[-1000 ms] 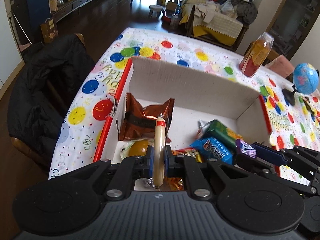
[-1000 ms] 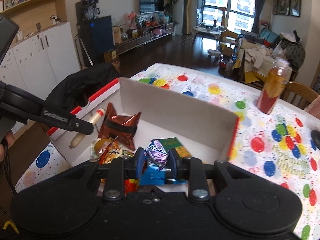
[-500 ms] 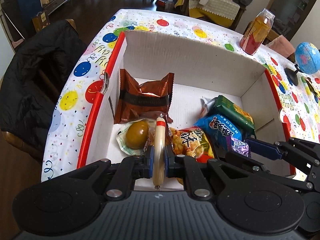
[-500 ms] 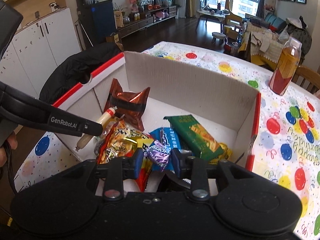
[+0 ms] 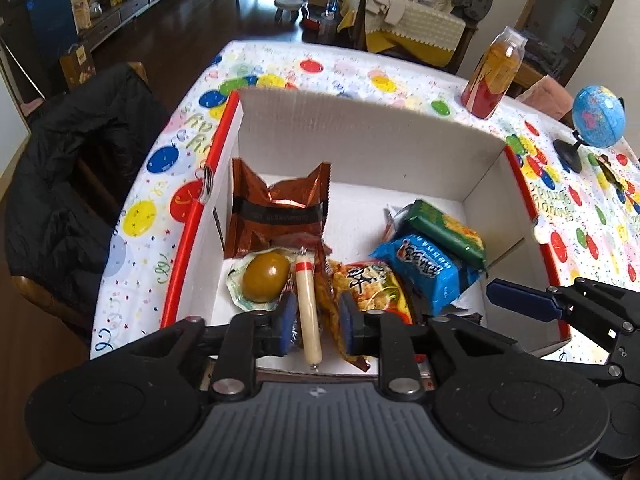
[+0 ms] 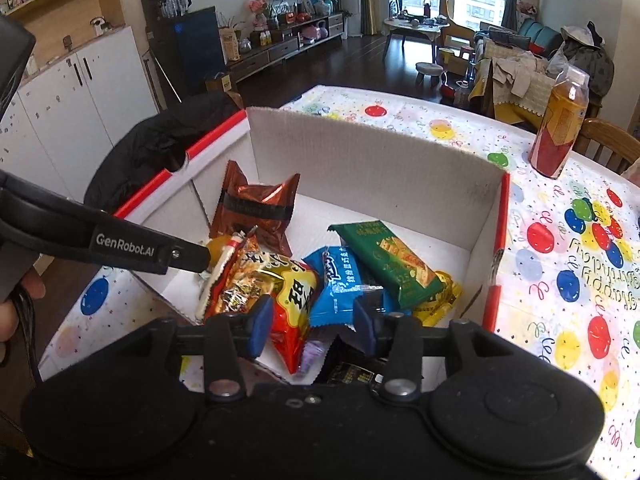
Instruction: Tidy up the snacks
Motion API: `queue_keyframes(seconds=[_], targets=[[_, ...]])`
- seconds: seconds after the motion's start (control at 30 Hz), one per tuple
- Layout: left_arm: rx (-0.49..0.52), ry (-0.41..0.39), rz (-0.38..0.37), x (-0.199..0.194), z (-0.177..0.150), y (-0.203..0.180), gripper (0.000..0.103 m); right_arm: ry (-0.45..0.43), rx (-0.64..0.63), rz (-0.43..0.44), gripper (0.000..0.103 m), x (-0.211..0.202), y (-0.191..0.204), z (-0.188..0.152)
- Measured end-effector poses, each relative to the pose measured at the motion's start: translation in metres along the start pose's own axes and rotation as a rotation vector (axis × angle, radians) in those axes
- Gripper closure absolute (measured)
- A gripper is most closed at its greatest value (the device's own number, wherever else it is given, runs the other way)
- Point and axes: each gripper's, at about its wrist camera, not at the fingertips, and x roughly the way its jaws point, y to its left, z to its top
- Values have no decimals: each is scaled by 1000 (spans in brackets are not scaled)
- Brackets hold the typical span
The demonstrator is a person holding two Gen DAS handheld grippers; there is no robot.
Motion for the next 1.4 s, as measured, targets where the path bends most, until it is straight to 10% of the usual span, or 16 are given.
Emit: queue_keyframes(seconds=[0.13, 0.33, 0.8, 1.4], targets=[[2, -30, -6, -14, 2, -3, 72, -41, 20, 4, 45, -17, 0, 3], [4, -97, -47, -39, 4, -5, 40, -112, 38, 0, 30, -45, -1, 8], [60, -229, -68, -93, -6, -18, 19, -240, 177, -38, 2, -95, -21, 5], [81, -290, -20, -125, -29, -31, 4, -372, 244, -72, 0, -130, -23, -14]])
